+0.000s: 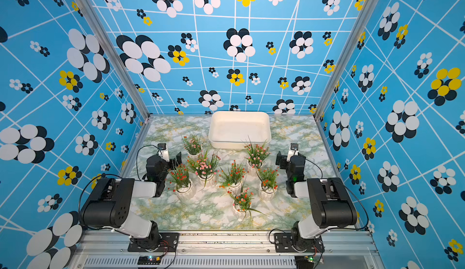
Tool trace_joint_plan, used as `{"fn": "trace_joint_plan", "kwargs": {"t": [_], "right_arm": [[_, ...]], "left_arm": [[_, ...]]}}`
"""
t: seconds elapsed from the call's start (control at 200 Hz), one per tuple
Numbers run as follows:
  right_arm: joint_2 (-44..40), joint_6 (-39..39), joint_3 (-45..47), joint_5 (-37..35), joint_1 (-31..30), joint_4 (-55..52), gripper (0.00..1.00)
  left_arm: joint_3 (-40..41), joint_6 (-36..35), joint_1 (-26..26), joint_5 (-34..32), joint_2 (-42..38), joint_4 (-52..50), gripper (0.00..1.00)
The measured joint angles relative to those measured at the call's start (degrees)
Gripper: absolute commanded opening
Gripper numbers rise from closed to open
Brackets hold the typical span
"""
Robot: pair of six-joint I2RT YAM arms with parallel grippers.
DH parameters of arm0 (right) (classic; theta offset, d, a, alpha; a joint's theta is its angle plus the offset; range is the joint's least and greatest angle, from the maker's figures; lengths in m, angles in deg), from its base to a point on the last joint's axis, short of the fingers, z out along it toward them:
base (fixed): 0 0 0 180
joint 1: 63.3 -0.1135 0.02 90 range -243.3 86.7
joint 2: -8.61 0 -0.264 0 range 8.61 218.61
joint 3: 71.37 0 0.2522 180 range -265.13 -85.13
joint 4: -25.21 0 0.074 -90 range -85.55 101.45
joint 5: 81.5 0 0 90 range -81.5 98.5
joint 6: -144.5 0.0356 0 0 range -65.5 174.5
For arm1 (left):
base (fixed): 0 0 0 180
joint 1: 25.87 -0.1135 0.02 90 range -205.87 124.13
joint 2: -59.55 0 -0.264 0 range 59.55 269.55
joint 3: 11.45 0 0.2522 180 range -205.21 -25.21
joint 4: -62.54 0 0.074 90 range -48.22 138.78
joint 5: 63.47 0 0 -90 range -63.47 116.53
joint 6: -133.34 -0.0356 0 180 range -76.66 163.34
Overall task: Put the potted gypsophila into the storage box
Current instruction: Move the storage box to the center of the board.
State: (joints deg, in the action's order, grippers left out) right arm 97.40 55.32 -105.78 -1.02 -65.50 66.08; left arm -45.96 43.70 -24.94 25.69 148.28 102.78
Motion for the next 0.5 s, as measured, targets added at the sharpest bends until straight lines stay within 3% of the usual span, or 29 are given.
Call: {"fn": "trace_joint_plan", "kwargs": {"t": [0.505], "right_arm": [[0.00, 0.44, 0.00, -1.70, 0.11, 0.02, 0.99]], "left_arm": [[0.00, 0.00, 0.00, 0.00, 0.00, 0.00, 1.00]]}}
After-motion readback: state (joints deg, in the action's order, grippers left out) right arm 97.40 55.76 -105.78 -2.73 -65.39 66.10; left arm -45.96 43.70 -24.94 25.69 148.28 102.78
